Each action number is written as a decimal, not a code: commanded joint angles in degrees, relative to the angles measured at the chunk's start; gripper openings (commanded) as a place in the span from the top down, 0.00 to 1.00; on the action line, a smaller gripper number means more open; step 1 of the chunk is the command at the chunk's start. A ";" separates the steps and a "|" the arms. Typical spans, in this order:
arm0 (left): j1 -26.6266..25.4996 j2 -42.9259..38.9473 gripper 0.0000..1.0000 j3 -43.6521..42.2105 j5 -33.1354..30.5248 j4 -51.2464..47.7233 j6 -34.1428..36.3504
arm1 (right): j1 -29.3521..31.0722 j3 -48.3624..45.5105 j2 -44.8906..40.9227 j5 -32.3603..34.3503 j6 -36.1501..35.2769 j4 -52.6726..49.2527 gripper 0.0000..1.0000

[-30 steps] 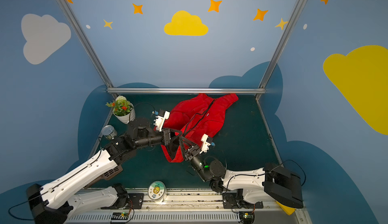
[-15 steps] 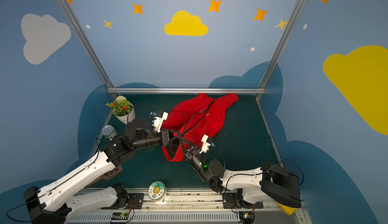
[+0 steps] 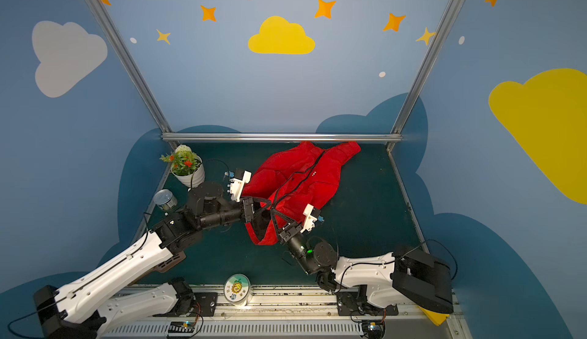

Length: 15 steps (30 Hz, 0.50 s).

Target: Zip up the jacket

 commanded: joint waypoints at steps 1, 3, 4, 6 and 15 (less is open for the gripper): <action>-0.35 -2.53 0.97 -1.48 -1.26 0.33 -1.71 | -0.53 0.40 -1.50 2.61 -3.20 2.07 1.00; -0.35 -3.50 0.97 -2.54 -2.75 1.16 -2.90 | -0.49 0.51 -2.18 3.35 -4.62 2.03 1.00; -0.35 -3.82 0.97 -2.99 -3.49 1.60 -3.77 | -0.50 0.48 -2.46 3.98 -5.24 2.07 1.00; -0.41 -4.13 0.97 -3.72 -3.55 2.99 -4.74 | -0.64 0.79 -2.92 4.62 -6.51 2.07 1.00; -1.74 -4.17 0.97 -6.08 -3.70 5.02 -6.68 | -3.77 0.88 -2.95 3.99 -5.61 2.06 1.00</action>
